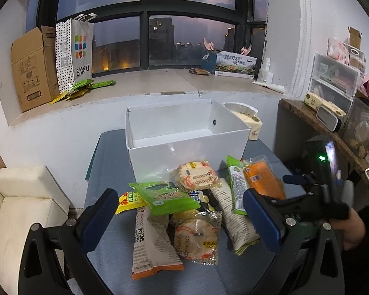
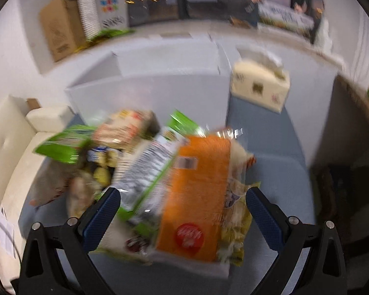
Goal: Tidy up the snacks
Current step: 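Grasp the orange bread pack with the right gripper while the left gripper grasps the green seaweed pack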
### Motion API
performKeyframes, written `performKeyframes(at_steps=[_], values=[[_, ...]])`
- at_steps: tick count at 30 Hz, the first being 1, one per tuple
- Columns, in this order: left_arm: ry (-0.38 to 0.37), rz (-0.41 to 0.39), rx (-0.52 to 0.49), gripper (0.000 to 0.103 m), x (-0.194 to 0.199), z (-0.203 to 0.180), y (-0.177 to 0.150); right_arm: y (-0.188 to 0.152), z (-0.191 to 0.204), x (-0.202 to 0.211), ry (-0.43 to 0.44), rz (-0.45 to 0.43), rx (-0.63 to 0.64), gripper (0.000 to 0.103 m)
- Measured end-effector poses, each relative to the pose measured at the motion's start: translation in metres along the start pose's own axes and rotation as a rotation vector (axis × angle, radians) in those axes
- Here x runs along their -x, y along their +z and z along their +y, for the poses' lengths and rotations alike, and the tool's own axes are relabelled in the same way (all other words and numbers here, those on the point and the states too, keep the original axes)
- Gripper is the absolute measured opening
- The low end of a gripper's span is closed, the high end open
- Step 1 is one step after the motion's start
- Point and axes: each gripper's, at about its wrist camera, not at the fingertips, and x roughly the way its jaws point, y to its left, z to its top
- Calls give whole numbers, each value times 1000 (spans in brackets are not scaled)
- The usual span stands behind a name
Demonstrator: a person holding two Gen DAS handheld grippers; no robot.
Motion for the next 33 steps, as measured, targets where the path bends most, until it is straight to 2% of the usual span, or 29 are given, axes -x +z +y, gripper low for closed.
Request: performKeyframes(at_steps=[2, 4, 5, 6, 7, 8, 9, 11, 14, 16, 17, 19, 23, 26, 28, 29, 30, 31, 32, 33], values=[[7, 9, 3, 103, -3, 3, -3, -1, -8, -13, 2, 25, -41, 99], [12, 19, 13, 103, -6, 7, -5, -2, -12, -17, -34, 17, -42, 85], [15, 23, 18, 103, -7, 9, -7, -2, -14, -14, -50, 7, -40, 67], [18, 28, 21, 103, -8, 10, -8, -1, -15, -10, -39, 4, -40, 56], [21, 33, 24, 103, -10, 12, -9, 0, -16, -7, -31, 2, -45, 55], [23, 36, 22, 103, -11, 12, -10, 0, -19, -3, -17, -2, -52, 43], [26, 38, 21, 103, -13, 13, -11, 0, -23, 3, -9, -19, -57, 24], [35, 50, 27, 103, -18, 17, -13, 2, -27, 15, 24, -56, -68, 17], [45, 78, 44, 103, -28, 21, -16, 6, -25, 29, -7, -79, -23, 15], [36, 88, 46, 103, -34, 23, -17, 5, -22, 38, 23, -94, -7, 11], [36, 95, 43, 103, -37, 23, -17, 6, -21, 41, 37, -101, -3, 1], [67, 119, 42, 103, -45, 25, -17, 7, -17, 46, 35, -116, 13, 0], [54, 131, 61, 103, -52, 29, -18, 2, -24, 42, 57, -99, -11, 0], [54, 134, 63, 103, -55, 28, -18, 2, -25, 34, 56, -83, -12, 6], [44, 134, 60, 103, -55, 26, -19, 2, -25, 31, 80, -76, -23, 32], [43, 135, 57, 103, -54, 25, -19, 2, -23, 29, 105, -70, -20, 56], [43, 136, 54, 103, -55, 24, -20, 2, -21, 27, 125, -71, -17, 65], [43, 137, 52, 103, -55, 23, -21, 2, -18, 24, 136, -70, -12, 62], [44, 139, 51, 103, -55, 24, -21, 2, -14, 19, 128, -58, -4, 48], [44, 140, 52, 103, -56, 24, -21, 2, -11, 13, 104, -48, 8, 25]])
